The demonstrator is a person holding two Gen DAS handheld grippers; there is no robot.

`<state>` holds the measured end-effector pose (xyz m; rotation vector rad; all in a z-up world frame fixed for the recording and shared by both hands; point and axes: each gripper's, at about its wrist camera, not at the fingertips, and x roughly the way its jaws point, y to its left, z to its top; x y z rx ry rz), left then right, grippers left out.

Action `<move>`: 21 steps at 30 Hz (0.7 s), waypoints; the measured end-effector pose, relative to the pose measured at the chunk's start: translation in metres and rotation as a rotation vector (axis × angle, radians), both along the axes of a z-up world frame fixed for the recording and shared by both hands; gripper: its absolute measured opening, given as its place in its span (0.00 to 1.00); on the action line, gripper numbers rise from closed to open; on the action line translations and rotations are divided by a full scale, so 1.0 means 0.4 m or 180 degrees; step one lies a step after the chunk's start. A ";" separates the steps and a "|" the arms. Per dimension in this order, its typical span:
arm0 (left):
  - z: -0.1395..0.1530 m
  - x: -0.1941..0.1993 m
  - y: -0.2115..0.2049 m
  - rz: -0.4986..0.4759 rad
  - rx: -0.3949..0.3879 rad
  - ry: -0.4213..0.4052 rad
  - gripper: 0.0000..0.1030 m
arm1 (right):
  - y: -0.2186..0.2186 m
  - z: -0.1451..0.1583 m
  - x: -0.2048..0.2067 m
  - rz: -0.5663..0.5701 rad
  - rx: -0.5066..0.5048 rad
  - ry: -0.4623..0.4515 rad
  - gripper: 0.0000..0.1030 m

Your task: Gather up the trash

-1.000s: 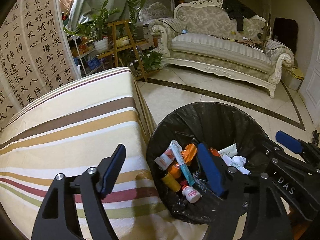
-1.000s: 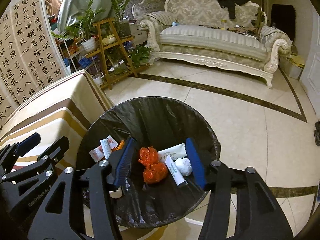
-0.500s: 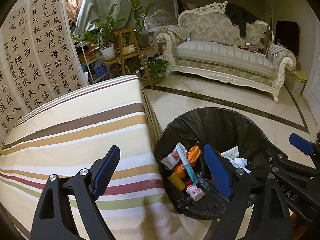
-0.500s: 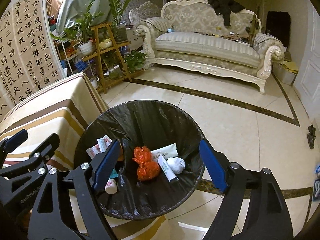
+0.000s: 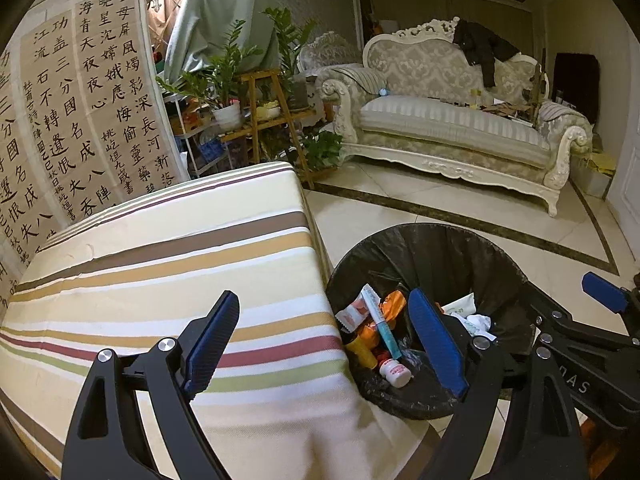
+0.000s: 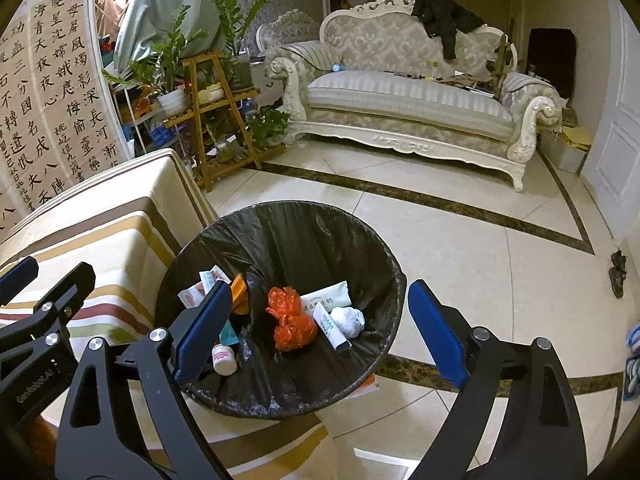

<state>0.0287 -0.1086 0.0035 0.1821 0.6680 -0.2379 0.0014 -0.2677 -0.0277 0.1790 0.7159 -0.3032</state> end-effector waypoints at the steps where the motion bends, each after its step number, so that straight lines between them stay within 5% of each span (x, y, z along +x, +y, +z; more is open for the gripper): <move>1: 0.003 -0.005 0.006 0.0008 -0.0009 -0.0005 0.81 | 0.004 0.004 -0.006 0.0005 -0.0003 -0.0010 0.85; 21: 0.059 -0.100 0.095 0.0064 -0.0209 -0.0120 0.82 | 0.090 0.101 -0.120 0.0159 -0.0095 -0.0263 0.85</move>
